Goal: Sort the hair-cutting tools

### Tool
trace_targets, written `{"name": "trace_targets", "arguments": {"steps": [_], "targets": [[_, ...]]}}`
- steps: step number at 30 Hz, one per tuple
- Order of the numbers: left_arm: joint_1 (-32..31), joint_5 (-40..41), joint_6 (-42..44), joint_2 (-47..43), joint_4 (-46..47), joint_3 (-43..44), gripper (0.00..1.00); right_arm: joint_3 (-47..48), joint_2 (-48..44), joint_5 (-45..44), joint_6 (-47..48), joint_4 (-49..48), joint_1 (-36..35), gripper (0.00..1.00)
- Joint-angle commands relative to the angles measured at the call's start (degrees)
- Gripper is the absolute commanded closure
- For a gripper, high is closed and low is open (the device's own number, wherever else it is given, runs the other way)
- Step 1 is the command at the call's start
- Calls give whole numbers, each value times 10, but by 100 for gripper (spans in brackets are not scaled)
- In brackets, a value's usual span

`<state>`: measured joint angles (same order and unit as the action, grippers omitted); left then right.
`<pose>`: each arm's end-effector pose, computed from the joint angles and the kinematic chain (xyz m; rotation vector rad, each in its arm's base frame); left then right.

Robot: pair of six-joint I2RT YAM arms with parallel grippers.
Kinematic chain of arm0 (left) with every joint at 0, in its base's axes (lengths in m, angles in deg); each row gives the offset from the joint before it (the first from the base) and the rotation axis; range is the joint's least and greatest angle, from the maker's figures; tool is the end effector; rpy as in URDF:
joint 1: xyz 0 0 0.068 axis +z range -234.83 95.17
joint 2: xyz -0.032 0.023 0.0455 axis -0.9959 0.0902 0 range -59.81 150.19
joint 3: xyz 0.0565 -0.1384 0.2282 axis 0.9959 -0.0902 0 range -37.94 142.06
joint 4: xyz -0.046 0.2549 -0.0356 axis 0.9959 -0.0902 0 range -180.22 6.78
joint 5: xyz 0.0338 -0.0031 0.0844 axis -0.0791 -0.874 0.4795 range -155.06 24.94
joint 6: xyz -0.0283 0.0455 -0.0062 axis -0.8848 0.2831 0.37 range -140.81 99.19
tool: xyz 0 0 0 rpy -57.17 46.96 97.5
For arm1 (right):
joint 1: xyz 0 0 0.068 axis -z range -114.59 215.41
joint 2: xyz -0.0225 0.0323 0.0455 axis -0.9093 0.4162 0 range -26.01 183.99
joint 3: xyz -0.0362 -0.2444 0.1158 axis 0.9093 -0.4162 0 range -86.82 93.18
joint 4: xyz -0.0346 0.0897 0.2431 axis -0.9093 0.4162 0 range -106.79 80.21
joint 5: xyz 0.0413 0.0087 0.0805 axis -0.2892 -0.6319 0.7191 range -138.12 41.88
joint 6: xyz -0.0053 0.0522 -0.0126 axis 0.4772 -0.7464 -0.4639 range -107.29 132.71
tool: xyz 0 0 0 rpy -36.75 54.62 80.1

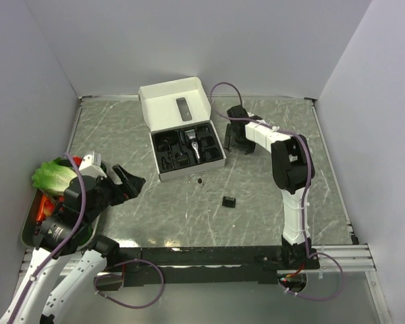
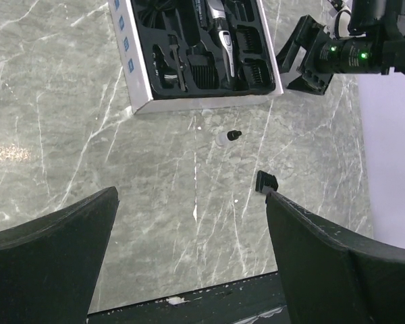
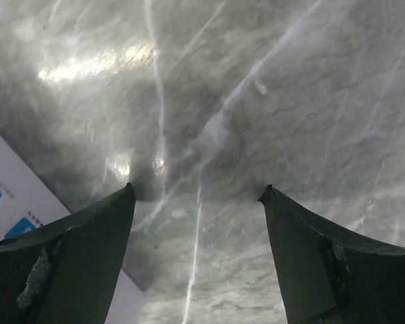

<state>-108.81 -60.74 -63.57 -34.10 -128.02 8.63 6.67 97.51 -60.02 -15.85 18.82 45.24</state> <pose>0.0832 -0.0341 0.3269 -0.3842 2.0154 -0.6689 0.4275 0.1492 0.1637 0.2555 2.6591 -0.0159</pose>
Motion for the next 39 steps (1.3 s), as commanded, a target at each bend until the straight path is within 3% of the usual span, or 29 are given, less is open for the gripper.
{"name": "trace_targets", "arguments": {"steps": [1,10,19,24,31,39], "targets": [[-1,-5,-7,-7,17,7,3,-41,-54,24,28,8,-36,16],[-1,-2,-13,-20,0,13,3,-50,-80,-7,41,16,-102,16],[-1,1,-15,-19,-3,19,3,-86,-155,-87,52,20,-110,15],[-1,-1,-11,-2,7,26,3,-147,-252,-112,84,18,-119,15],[-1,-4,-7,10,27,22,3,-222,-311,-122,142,80,-187,15],[-1,-20,-9,21,42,19,3,-345,-372,-117,69,79,-226,20]]}}
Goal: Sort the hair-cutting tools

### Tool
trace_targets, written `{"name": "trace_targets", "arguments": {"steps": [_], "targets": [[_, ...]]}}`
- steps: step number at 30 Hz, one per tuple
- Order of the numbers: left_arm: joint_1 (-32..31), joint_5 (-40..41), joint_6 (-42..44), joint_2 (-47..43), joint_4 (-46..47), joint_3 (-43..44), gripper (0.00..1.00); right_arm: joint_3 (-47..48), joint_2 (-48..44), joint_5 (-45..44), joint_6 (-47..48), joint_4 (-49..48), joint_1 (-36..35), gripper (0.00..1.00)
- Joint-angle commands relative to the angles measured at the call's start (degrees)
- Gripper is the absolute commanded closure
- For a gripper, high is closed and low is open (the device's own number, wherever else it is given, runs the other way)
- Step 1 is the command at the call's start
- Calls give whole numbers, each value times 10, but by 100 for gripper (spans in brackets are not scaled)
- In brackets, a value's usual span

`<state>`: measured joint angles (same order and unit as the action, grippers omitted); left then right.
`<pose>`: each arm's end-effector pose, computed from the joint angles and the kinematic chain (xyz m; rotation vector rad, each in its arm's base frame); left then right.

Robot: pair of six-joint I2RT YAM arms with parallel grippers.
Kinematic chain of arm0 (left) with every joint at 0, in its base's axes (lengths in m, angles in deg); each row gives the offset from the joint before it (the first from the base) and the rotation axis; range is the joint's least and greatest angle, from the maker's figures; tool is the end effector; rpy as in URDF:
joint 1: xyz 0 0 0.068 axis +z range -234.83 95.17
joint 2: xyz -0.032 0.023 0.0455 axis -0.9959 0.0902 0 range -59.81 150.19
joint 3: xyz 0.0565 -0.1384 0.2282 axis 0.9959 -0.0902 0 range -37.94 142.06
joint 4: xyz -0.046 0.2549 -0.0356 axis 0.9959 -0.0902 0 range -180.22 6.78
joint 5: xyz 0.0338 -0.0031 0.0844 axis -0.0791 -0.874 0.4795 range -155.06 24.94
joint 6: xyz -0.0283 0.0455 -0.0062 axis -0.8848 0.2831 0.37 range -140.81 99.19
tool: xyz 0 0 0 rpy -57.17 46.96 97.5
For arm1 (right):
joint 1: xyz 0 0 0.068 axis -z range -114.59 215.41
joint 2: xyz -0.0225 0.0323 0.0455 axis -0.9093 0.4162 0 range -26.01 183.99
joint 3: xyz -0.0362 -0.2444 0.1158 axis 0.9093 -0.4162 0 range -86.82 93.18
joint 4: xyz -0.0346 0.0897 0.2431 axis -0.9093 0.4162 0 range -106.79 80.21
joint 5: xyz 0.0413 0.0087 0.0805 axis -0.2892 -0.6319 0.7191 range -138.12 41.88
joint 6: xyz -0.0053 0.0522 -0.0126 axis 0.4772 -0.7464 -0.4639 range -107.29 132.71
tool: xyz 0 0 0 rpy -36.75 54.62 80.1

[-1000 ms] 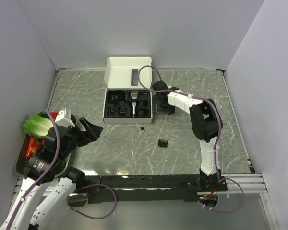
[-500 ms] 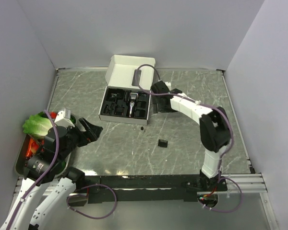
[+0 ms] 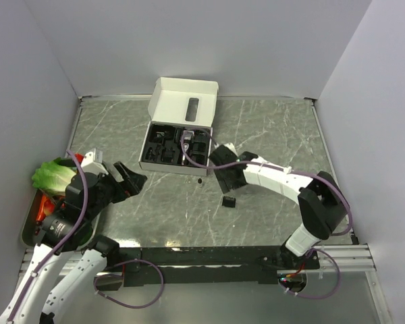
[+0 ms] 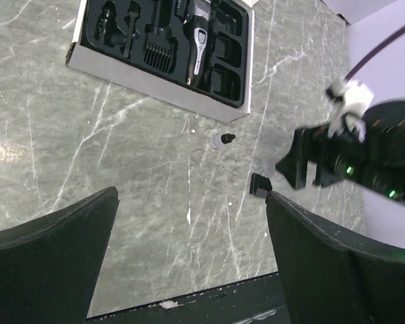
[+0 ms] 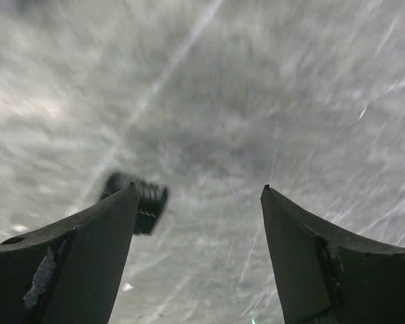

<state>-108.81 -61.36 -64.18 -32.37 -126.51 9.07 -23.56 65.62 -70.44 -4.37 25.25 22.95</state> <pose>0.0894 -0.0373 0.3297 -0.3880 2.0146 -0.6875 0.2359 0.1975 0.2130 -0.4932 2.6017 -0.2265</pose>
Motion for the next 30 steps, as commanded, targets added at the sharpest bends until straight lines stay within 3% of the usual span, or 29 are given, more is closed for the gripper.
{"name": "trace_targets", "arguments": {"steps": [1,8,30], "targets": [[-1,-14,-3,5,26,16,3,-53,-61,-17,-59,10,-2,22],[-1,-11,0,-2,19,16,3,-127,-119,13,-134,-6,-3,31],[-1,-5,7,-9,2,22,3,-202,-61,67,-192,-96,-3,34]]}}
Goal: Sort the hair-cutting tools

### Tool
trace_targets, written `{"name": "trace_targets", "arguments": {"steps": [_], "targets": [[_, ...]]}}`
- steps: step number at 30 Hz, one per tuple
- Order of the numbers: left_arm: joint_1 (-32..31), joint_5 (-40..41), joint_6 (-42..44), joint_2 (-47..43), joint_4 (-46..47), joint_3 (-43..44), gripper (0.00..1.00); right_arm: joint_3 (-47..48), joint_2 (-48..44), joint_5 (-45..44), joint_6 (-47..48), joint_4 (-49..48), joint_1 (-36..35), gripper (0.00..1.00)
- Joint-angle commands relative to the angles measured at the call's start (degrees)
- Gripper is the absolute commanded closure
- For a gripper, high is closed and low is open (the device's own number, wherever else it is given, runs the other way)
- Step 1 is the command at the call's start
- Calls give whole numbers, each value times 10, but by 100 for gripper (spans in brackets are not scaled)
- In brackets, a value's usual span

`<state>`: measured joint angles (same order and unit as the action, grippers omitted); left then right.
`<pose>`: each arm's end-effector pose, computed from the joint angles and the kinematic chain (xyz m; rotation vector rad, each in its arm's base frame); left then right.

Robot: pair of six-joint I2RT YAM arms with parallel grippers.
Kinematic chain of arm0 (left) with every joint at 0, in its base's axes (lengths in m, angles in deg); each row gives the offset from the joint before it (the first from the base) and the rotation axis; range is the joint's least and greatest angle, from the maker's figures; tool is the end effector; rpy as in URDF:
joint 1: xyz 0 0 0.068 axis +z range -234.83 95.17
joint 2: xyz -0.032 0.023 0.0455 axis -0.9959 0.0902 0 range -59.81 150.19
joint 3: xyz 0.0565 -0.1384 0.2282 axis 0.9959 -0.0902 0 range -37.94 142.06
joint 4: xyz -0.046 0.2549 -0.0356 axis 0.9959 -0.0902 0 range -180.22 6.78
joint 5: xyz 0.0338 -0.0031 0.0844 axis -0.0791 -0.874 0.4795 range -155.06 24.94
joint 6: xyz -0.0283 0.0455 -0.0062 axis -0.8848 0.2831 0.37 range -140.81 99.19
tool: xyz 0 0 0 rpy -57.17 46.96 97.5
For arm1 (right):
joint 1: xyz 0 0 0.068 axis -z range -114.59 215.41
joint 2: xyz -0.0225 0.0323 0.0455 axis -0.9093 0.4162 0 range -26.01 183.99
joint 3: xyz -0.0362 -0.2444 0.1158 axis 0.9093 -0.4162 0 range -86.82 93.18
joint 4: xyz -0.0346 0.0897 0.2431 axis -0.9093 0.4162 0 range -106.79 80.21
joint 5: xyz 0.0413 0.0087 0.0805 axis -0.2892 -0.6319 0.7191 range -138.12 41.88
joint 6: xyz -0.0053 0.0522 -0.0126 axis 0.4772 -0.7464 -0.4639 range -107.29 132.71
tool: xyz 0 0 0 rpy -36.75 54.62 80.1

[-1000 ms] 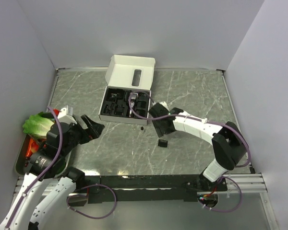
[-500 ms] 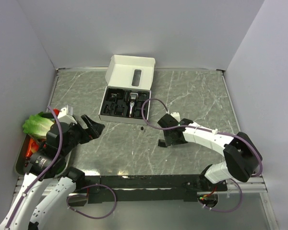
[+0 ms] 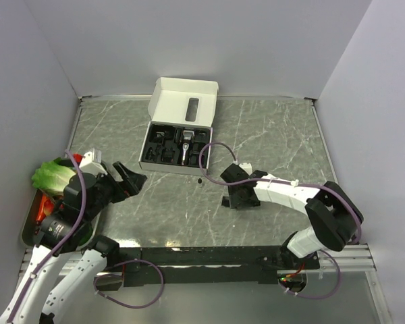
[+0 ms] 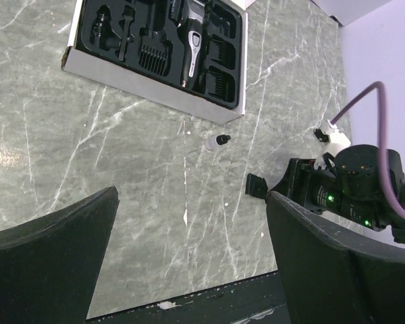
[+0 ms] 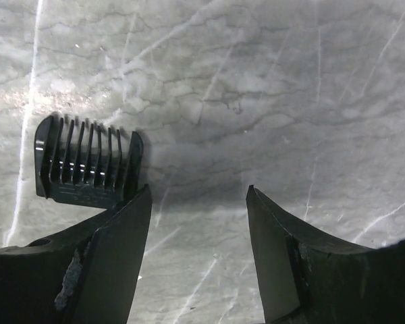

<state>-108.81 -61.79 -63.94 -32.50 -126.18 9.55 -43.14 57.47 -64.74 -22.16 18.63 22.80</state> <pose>0.0884 -0.0371 0.3330 -0.3767 2.0015 -0.6997 0.1866 0.1577 0.1605 -0.1339 2.7567 -0.0906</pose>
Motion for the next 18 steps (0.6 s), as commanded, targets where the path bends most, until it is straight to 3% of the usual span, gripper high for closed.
{"name": "trace_targets", "arguments": {"steps": [1,18], "targets": [[-1,1,4,-8,-3,17,3,-5,25,12,-14,-33,-2,34],[-1,5,0,-7,-5,16,3,46,70,70,-22,-52,-48,34]]}}
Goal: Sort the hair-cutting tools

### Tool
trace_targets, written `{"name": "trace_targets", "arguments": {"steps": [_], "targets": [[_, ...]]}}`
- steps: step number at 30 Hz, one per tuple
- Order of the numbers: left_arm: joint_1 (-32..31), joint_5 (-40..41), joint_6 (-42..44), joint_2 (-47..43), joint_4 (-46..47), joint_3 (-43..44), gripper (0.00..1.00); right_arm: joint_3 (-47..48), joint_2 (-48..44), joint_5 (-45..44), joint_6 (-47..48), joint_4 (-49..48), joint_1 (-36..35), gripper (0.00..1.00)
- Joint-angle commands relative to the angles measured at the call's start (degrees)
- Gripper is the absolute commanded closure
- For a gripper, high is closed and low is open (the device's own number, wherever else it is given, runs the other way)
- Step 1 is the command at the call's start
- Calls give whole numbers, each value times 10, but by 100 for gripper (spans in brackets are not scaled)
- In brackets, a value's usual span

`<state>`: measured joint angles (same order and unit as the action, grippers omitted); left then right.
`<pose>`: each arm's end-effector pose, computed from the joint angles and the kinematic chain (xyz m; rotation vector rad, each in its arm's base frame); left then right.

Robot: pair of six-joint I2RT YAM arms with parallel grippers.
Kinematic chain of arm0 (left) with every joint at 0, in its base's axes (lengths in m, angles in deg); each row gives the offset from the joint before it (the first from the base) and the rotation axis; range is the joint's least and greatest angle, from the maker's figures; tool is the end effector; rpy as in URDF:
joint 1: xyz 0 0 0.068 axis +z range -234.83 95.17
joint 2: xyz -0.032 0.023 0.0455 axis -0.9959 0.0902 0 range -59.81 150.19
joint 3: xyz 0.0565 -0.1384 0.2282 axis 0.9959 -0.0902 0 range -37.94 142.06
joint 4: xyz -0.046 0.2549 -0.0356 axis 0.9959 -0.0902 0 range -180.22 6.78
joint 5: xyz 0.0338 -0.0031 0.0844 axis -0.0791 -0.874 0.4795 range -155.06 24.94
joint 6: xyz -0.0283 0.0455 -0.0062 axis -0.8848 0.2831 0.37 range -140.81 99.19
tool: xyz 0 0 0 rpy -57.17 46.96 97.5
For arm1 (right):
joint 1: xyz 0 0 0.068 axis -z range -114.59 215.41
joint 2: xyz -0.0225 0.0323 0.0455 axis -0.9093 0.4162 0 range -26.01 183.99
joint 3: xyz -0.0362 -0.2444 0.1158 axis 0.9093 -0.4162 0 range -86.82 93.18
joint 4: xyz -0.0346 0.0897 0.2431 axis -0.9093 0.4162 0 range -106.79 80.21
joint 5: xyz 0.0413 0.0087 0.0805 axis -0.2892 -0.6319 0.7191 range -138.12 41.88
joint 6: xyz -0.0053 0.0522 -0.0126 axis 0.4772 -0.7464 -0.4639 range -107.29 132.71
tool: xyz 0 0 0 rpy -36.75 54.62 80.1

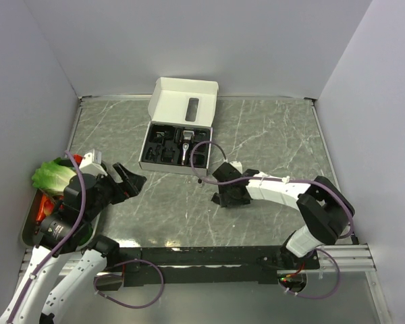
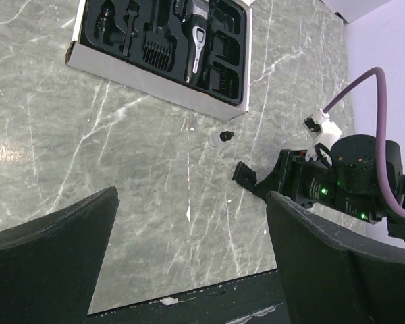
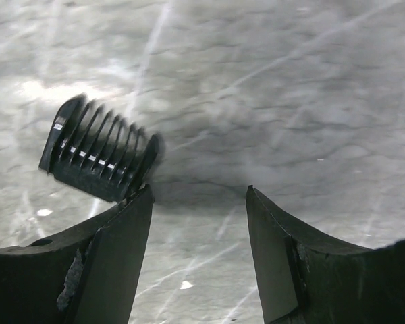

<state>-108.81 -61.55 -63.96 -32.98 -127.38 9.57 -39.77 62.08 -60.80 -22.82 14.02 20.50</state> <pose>0.0859 -0.0358 0.3316 -0.3814 2.0120 -0.6902 0.1962 0.1845 0.1584 -0.1765 2.7530 0.0503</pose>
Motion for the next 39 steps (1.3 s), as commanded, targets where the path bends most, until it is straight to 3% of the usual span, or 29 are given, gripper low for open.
{"name": "trace_targets", "arguments": {"steps": [1,8,16,25,28,35,39], "targets": [[-1,3,-1,-2,7,17,3,16,29,32,-14,-6,-33,34],[-1,2,-3,-1,8,14,3,63,87,34,2,-10,-67,35],[-1,11,-3,-6,-4,18,3,127,148,-22,56,17,-85,34],[-1,9,-6,-4,0,16,3,152,158,-66,135,42,-85,33],[-1,8,-7,-3,2,14,3,159,144,-74,175,55,-89,31],[-1,1,-6,-1,6,11,3,165,132,-46,295,51,-91,12],[-1,-2,-2,0,3,14,3,178,139,6,350,58,-92,9]]}}
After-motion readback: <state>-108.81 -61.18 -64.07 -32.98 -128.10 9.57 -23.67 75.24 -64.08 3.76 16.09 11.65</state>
